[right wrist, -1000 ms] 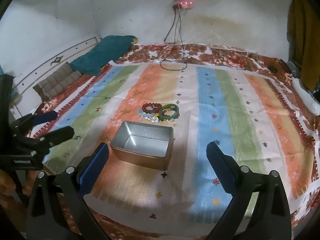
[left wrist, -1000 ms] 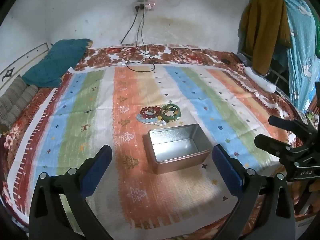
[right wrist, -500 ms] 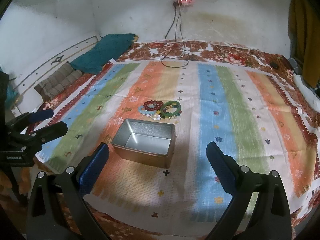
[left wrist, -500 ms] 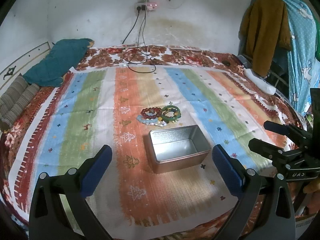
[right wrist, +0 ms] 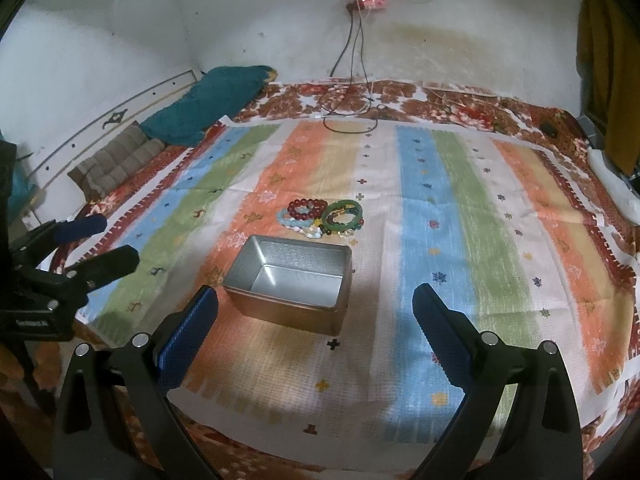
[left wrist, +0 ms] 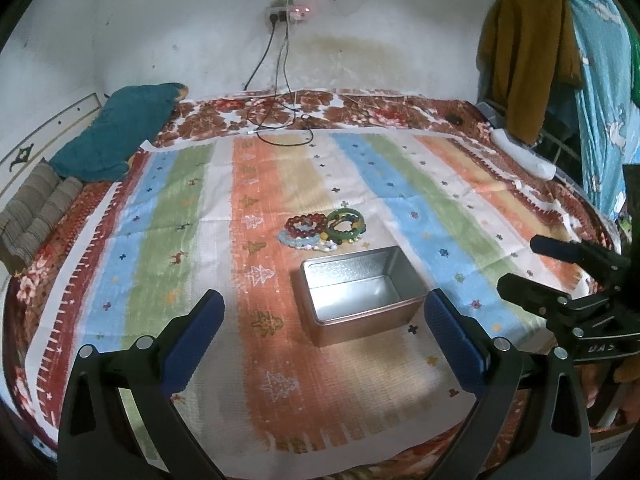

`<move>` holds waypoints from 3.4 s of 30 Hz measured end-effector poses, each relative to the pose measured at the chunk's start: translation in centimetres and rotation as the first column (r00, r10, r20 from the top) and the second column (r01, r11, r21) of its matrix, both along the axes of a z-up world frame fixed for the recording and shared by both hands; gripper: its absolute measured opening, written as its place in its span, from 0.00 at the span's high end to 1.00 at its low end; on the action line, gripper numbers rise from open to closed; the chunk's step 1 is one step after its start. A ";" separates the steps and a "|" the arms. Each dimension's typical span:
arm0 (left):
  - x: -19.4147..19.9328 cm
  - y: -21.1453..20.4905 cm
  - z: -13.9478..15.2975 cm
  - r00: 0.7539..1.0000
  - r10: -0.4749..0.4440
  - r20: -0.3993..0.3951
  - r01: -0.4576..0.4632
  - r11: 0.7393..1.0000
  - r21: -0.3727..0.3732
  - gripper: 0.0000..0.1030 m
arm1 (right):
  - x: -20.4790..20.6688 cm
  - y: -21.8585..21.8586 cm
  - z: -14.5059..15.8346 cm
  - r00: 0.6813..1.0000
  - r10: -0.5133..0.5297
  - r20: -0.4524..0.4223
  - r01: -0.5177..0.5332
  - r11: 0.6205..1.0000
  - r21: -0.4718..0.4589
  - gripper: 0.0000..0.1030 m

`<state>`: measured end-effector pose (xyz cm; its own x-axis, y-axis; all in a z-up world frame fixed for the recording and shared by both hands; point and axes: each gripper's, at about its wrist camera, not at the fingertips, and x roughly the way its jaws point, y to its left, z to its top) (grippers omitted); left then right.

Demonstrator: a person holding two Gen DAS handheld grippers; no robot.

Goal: Organize jewelry

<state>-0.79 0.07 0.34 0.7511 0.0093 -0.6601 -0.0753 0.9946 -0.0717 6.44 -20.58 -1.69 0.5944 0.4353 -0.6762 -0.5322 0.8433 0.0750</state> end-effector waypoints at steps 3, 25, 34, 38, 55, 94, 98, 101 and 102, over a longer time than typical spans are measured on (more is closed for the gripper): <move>0.2 -0.2 -0.1 1.000 -0.002 -0.006 0.002 1.000 0.017 0.05 | -0.1 0.0 -0.2 1.000 0.003 -0.001 -0.003 1.000 0.001 0.04; 1.5 0.4 -0.6 0.998 0.046 -0.042 -0.046 0.999 0.003 0.05 | 0.6 0.2 -1.1 0.999 -0.015 -0.035 0.015 1.000 -0.002 0.04; 3.1 0.9 -0.9 0.995 0.069 -0.074 -0.069 0.998 0.012 0.05 | 2.4 0.9 -1.6 0.998 -0.034 -0.056 0.033 0.999 -0.019 0.04; 4.3 1.1 -1.0 0.992 0.082 -0.093 -0.079 0.996 0.034 0.05 | 3.7 1.2 -1.9 0.996 -0.043 -0.080 0.041 0.999 -0.032 0.04; 8.0 2.5 -1.0 0.987 0.107 -0.118 -0.101 0.994 0.052 0.05 | 6.8 2.6 -2.2 0.994 -0.053 -0.101 0.045 0.996 -0.074 0.04; 18.6 5.9 -4.0 0.956 0.161 -0.247 -0.150 0.987 0.062 0.05 | 16.4 5.9 -5.4 0.971 -0.099 -0.215 0.060 0.982 -0.179 0.04; 19.8 6.4 -4.7 0.949 0.164 -0.268 -0.153 0.986 0.065 0.05 | 17.5 6.1 -6.0 0.966 -0.110 -0.233 0.068 0.981 -0.183 0.04; 20.6 6.8 -5.2 0.945 0.163 -0.282 -0.154 0.987 0.057 0.05 | 18.4 6.4 -6.5 0.962 -0.115 -0.248 0.069 0.980 -0.187 0.04; 20.9 6.9 -5.4 0.944 0.162 -0.286 -0.154 0.987 0.053 0.05 | 18.6 6.4 -6.6 0.961 -0.118 -0.252 0.070 0.979 -0.190 0.04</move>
